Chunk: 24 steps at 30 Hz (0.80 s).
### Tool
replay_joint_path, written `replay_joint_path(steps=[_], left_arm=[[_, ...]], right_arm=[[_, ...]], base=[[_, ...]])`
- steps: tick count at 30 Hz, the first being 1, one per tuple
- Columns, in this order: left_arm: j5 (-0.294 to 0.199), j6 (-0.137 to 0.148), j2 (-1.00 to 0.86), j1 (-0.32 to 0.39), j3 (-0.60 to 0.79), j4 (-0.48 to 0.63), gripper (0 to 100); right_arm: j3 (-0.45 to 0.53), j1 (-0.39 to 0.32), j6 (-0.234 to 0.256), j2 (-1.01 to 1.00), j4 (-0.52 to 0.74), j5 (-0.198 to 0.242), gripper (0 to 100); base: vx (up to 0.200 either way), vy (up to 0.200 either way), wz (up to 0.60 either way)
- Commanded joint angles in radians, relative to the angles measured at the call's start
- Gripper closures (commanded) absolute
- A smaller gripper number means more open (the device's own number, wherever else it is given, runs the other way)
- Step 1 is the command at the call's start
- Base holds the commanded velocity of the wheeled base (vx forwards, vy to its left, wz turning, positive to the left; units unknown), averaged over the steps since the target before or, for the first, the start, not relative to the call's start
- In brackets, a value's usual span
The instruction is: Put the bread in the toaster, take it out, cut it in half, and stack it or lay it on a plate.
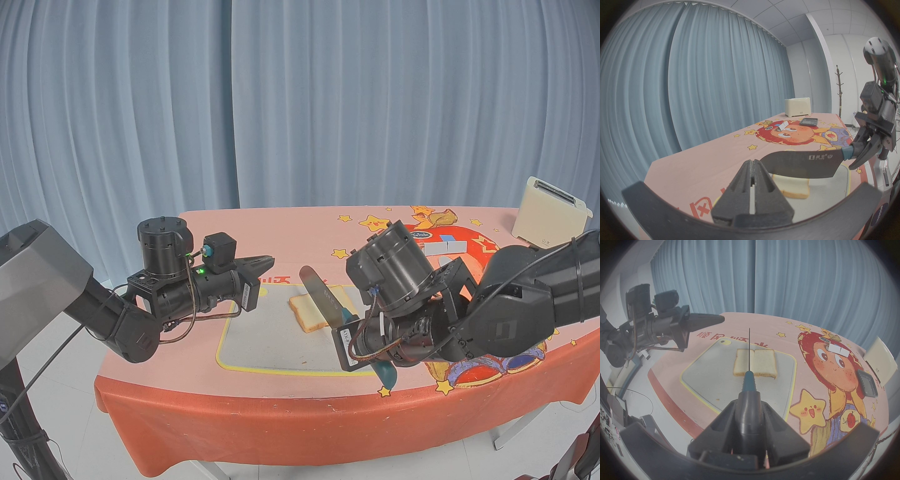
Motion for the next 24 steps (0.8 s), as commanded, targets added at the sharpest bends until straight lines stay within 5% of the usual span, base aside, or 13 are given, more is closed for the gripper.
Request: replay_joint_path(steps=[1,12,19,24], left_arm=[[-0.005,0.001,-0.001,-0.003,-0.03,0.002,100],[-0.012,0.012,0.057,-0.021,-0.074,-0.001,100],[-0.034,0.072,0.114,-0.032,-0.099,-0.001,100],[-0.043,0.087,0.135,-0.052,-0.099,-0.003,100]], right_arm=[[-0.005,0.001,0.001,0.014,0.001,-0.002,100],[-0.008,-0.002,0.019,0.017,0.001,-0.029,100],[-0.022,0.001,0.022,0.04,0.001,-0.029,100],[-0.026,0.001,0.024,0.052,0.001,-0.029,100]], base=[[0.0,0.0,0.0],[0.0,0.0,0.0],[0.0,0.0,0.0],[0.0,0.0,0.0]])
